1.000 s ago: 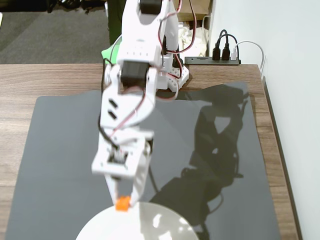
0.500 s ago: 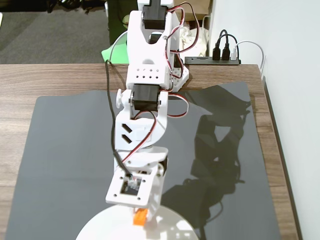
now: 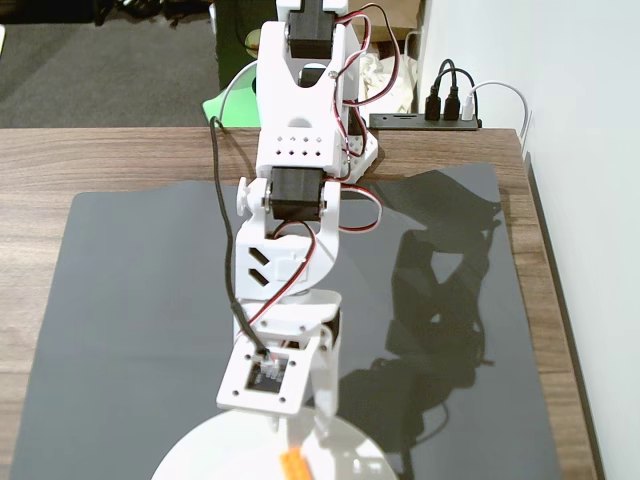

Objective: Grasp a lego block and put it on the plate.

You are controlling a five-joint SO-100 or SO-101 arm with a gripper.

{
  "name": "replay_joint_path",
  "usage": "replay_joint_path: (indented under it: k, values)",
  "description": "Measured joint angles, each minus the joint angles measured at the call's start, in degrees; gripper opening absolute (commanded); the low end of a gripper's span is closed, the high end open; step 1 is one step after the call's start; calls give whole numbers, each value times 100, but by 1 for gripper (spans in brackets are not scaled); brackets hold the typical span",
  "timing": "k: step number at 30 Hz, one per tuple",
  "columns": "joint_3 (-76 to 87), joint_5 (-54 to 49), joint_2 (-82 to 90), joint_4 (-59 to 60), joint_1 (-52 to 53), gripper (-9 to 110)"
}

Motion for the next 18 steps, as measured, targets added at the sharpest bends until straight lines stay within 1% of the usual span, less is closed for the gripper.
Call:
replay_joint_path:
  k: [2, 18]
  values:
    - [0, 44, 0, 0, 0, 21]
    - [0, 220, 0, 123, -79, 22]
